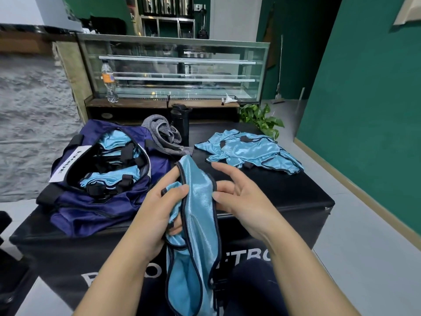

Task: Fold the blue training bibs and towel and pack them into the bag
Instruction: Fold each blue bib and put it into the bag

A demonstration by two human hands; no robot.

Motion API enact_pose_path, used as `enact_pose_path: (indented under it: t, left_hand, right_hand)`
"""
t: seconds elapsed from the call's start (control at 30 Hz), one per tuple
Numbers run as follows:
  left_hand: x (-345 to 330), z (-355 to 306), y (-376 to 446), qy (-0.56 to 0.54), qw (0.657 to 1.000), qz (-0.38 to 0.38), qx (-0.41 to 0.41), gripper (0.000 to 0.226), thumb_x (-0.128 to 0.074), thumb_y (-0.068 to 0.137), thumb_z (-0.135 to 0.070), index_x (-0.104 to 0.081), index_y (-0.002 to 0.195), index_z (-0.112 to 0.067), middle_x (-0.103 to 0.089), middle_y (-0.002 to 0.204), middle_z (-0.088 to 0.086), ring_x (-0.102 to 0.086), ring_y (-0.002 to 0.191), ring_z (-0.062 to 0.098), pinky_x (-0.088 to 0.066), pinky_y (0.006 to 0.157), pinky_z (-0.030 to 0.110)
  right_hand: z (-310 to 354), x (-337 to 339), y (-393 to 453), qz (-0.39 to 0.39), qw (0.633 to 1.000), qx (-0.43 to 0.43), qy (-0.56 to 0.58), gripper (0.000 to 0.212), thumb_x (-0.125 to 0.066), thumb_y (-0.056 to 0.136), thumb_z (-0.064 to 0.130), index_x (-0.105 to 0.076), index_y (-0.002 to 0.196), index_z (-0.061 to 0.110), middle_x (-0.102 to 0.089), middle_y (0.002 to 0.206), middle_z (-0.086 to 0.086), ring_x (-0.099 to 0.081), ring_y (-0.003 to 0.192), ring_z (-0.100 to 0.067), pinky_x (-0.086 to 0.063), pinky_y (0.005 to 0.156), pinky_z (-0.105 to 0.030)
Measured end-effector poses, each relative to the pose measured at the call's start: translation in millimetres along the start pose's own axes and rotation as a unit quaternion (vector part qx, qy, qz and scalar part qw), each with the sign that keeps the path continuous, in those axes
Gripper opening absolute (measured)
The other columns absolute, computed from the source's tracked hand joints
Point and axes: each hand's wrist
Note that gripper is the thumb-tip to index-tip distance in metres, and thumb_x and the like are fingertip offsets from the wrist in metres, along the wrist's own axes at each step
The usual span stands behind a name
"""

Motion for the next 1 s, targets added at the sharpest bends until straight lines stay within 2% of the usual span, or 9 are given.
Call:
enact_pose_path:
  t: [0.1,0.23,0.33,0.47,0.53,0.6,0.7,0.77,1.0]
  left_hand:
    - [6.0,1.0,0.6,-0.009,0.999,-0.034,0.002,0.05,-0.06,0.071,-0.019,-0.062,0.12,-0.023,-0.042,0.047,0.002,-0.025,0.029,0.009,-0.021,0.034,0.013]
    - [11.4,2.4,2.9,0.047,0.996,-0.078,0.001,0.063,-0.07,0.063,-0.023,-0.058,0.125,-0.02,-0.039,0.054,0.009,-0.028,0.034,0.012,-0.023,0.036,0.016]
    - [8.8,1.2,2.7,0.097,0.991,-0.095,-0.013,0.048,-0.076,0.072,-0.015,-0.062,0.117,-0.024,-0.052,0.053,-0.003,-0.035,0.036,0.011,-0.028,0.037,0.017]
    - [3.4,-3.4,-0.2,0.151,0.982,-0.1,-0.055,0.036,-0.065,0.084,0.002,-0.064,0.094,-0.033,-0.059,0.049,-0.012,-0.048,0.039,-0.001,-0.035,0.04,0.009]
    - [0.8,-5.6,-1.6,0.159,0.981,-0.095,-0.065,0.034,-0.064,0.084,0.003,-0.063,0.092,-0.031,-0.057,0.046,-0.013,-0.05,0.04,-0.003,-0.035,0.041,0.006]
    - [-2.4,-8.1,-3.0,0.16,0.981,-0.086,-0.069,0.03,-0.064,0.084,0.003,-0.064,0.089,-0.026,-0.056,0.044,-0.013,-0.049,0.038,-0.003,-0.034,0.041,0.006]
    - [-5.5,-9.4,-4.2,0.154,0.983,-0.077,-0.068,0.022,-0.063,0.085,0.002,-0.068,0.081,-0.019,-0.055,0.044,-0.011,-0.046,0.037,-0.003,-0.034,0.041,0.007]
    - [-4.7,-7.8,-3.7,0.156,0.982,-0.081,-0.063,0.02,-0.065,0.086,-0.002,-0.07,0.077,-0.019,-0.056,0.047,-0.011,-0.046,0.04,-0.001,-0.035,0.043,0.009]
    - [0.6,1.7,2.2,0.226,0.961,-0.139,-0.082,0.013,-0.073,0.081,-0.017,-0.067,0.072,-0.024,-0.059,0.057,-0.015,-0.049,0.05,-0.001,-0.04,0.051,0.011]
  right_hand:
    - [7.7,2.4,-3.0,-0.028,0.997,0.051,0.052,0.045,-0.049,0.091,-0.011,-0.061,0.112,0.026,-0.072,0.088,0.004,-0.066,0.086,-0.012,-0.054,0.079,-0.027]
    - [10.0,10.7,-5.5,-0.054,0.995,0.072,0.033,0.045,-0.051,0.091,-0.008,-0.07,0.104,0.031,-0.072,0.102,0.006,-0.065,0.097,-0.018,-0.05,0.092,-0.038]
    - [8.5,14.2,-5.6,-0.057,0.995,0.081,-0.002,0.047,-0.057,0.084,0.0,-0.072,0.102,0.04,-0.068,0.115,0.007,-0.061,0.108,-0.027,-0.05,0.095,-0.041]
    - [10.5,16.2,-6.3,-0.071,0.992,0.094,-0.042,0.047,-0.062,0.08,0.006,-0.07,0.105,0.045,-0.064,0.111,-0.018,-0.052,0.085,-0.025,-0.045,0.083,-0.034]
    - [12.0,16.5,-7.3,-0.077,0.99,0.098,-0.065,0.045,-0.065,0.079,0.007,-0.07,0.104,0.044,-0.068,0.111,-0.007,-0.057,0.09,-0.031,-0.047,0.096,-0.04]
    - [13.7,16.4,-8.0,-0.084,0.988,0.104,-0.078,0.045,-0.066,0.083,-0.001,-0.071,0.102,0.039,-0.069,0.113,0.008,-0.063,0.103,-0.025,-0.046,0.102,-0.039]
    - [17.7,16.9,-9.8,-0.102,0.986,0.104,-0.084,0.04,-0.066,0.085,-0.002,-0.07,0.097,0.036,-0.072,0.104,0.016,-0.065,0.099,-0.002,-0.048,0.091,-0.022]
    - [19.6,17.3,-11.1,-0.114,0.983,0.103,-0.101,0.037,-0.067,0.085,0.001,-0.07,0.093,0.037,-0.072,0.095,0.021,-0.064,0.091,0.005,-0.047,0.083,-0.015]
    - [19.9,15.0,-16.0,-0.111,0.978,0.1,-0.144,0.033,-0.072,0.082,0.006,-0.07,0.096,0.035,-0.055,0.064,0.016,-0.047,0.063,0.001,-0.041,0.066,-0.012]
Point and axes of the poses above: each hand's wrist, its own y-axis towards the middle knuckle, its own x-axis out of the back of the hand, z = x × y
